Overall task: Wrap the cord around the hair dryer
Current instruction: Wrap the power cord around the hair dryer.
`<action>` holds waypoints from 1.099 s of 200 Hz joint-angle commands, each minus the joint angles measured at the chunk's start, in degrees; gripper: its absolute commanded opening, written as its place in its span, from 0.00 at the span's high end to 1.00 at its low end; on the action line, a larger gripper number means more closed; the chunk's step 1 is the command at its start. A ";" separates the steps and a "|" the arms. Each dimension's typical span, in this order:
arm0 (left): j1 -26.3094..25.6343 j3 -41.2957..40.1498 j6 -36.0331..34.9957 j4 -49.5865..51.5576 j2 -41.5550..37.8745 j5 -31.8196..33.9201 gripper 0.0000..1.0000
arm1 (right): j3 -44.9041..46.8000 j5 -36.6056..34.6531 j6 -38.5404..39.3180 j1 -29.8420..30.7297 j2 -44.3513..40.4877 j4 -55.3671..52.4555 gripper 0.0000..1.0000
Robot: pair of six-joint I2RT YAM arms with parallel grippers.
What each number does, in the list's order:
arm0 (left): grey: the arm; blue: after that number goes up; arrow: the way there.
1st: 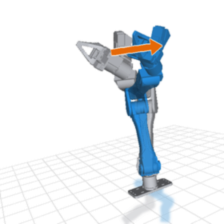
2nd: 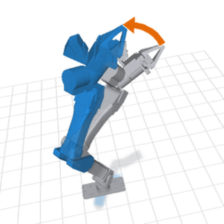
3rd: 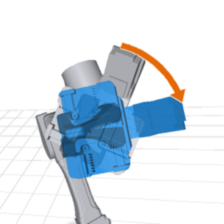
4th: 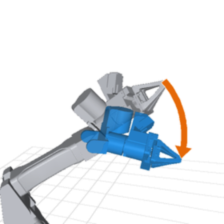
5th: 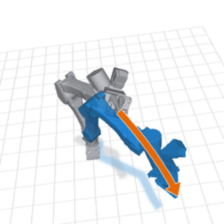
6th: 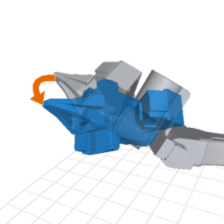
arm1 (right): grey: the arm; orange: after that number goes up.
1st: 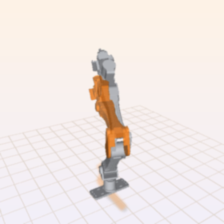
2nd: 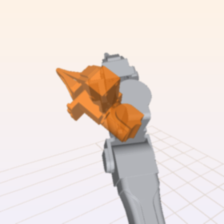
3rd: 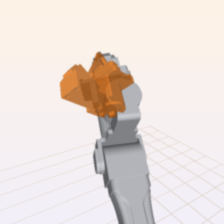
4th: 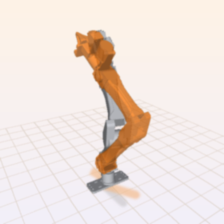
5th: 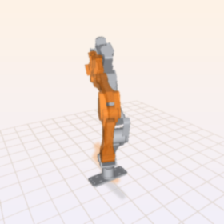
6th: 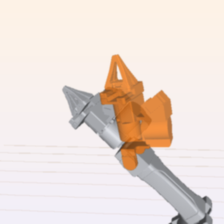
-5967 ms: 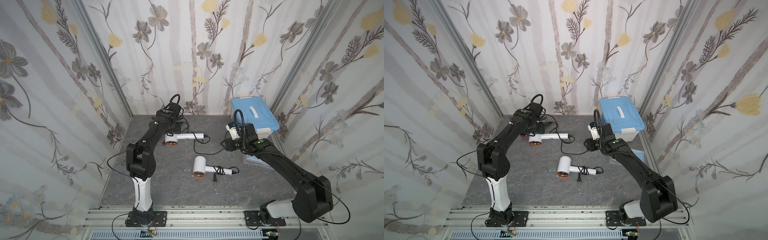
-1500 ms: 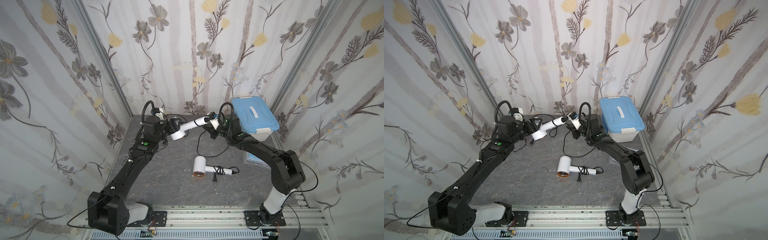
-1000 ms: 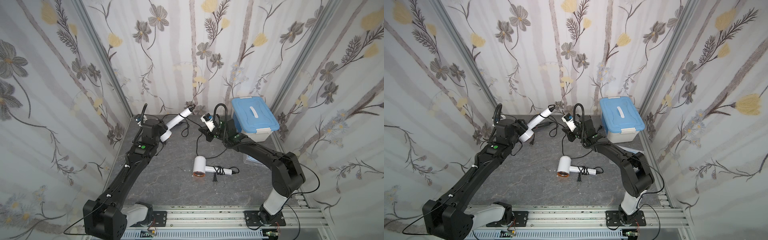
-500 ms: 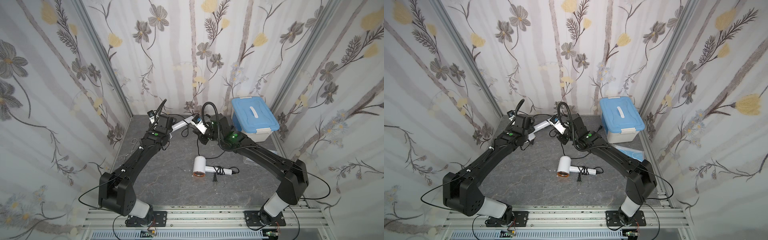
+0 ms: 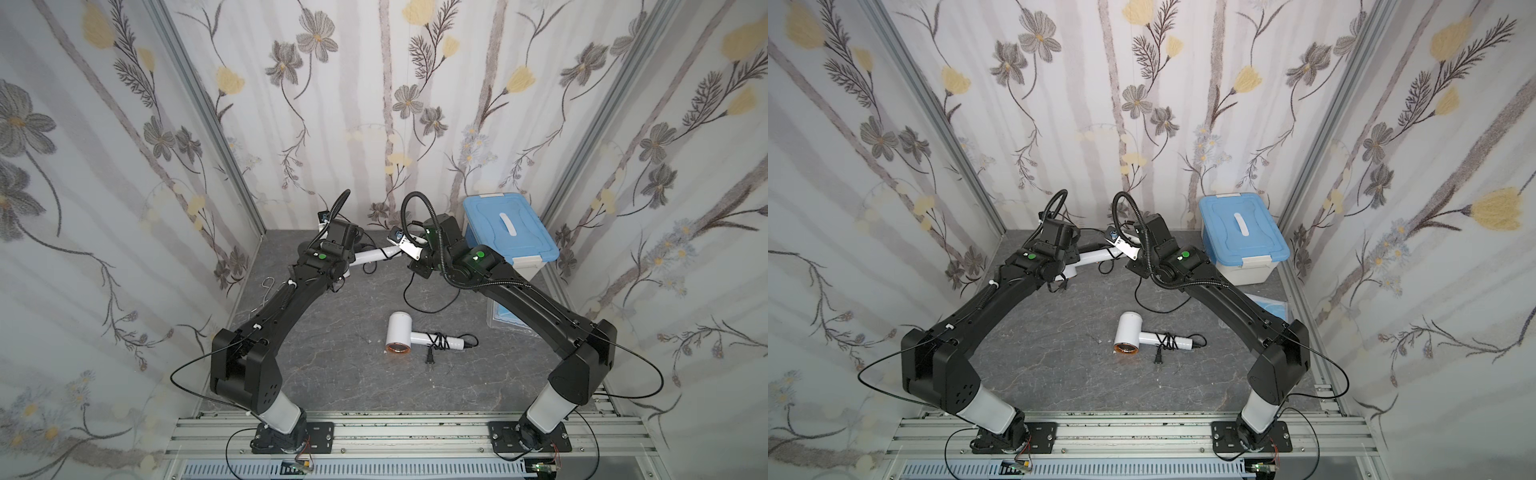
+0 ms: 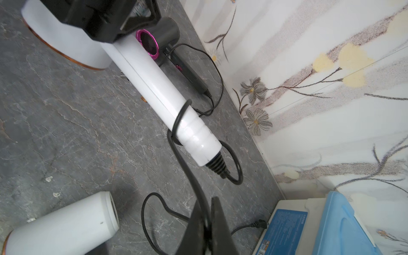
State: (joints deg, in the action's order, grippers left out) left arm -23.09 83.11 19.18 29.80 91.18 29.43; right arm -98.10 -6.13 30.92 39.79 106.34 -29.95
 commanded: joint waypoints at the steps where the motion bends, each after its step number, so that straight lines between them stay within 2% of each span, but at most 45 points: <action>1: -1.22 3.01 -9.77 10.02 1.45 3.06 1.00 | -1.79 -7.60 4.57 -1.29 0.51 1.52 1.00; 28: -2.74 6.24 -14.73 18.25 3.86 -5.57 1.00 | -3.58 -7.29 7.43 -4.41 0.23 2.49 1.00; 68: -3.25 3.93 -19.34 20.90 2.75 -21.01 1.00 | -3.35 0.87 13.37 -8.39 -1.10 6.49 1.00; 86: -3.28 3.12 -20.67 20.58 1.56 -29.46 1.00 | -3.31 9.65 14.20 -10.34 -1.05 6.45 1.00; 118: -3.27 2.02 -21.54 18.13 -0.54 -42.91 1.00 | -2.03 32.43 14.74 -13.85 -0.90 5.65 1.00; 139: -3.27 0.95 -21.26 15.34 -2.14 -50.30 1.00 | -1.16 42.49 14.13 -15.45 -0.21 5.79 1.00; 158: -3.28 0.56 -20.09 13.33 -2.94 -54.24 1.00 | -1.12 49.21 13.26 -16.68 0.91 5.83 1.00; 176: -3.36 1.25 -18.93 13.33 -2.71 -55.06 1.00 | -1.12 53.16 11.99 -17.17 1.90 6.17 1.00; 210: -3.32 0.56 -14.31 8.99 -4.86 -55.33 1.00 | -0.37 55.06 9.05 -17.44 4.90 6.54 1.00; 220: -2.73 0.56 -12.05 7.61 -5.72 -54.68 1.00 | 0.76 56.17 7.78 -17.86 5.47 7.41 0.97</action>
State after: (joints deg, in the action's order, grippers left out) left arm -26.06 83.85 9.78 36.42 87.81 -16.91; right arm -98.56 51.03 42.65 23.11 110.19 -33.52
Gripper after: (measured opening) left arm 0.743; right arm 0.072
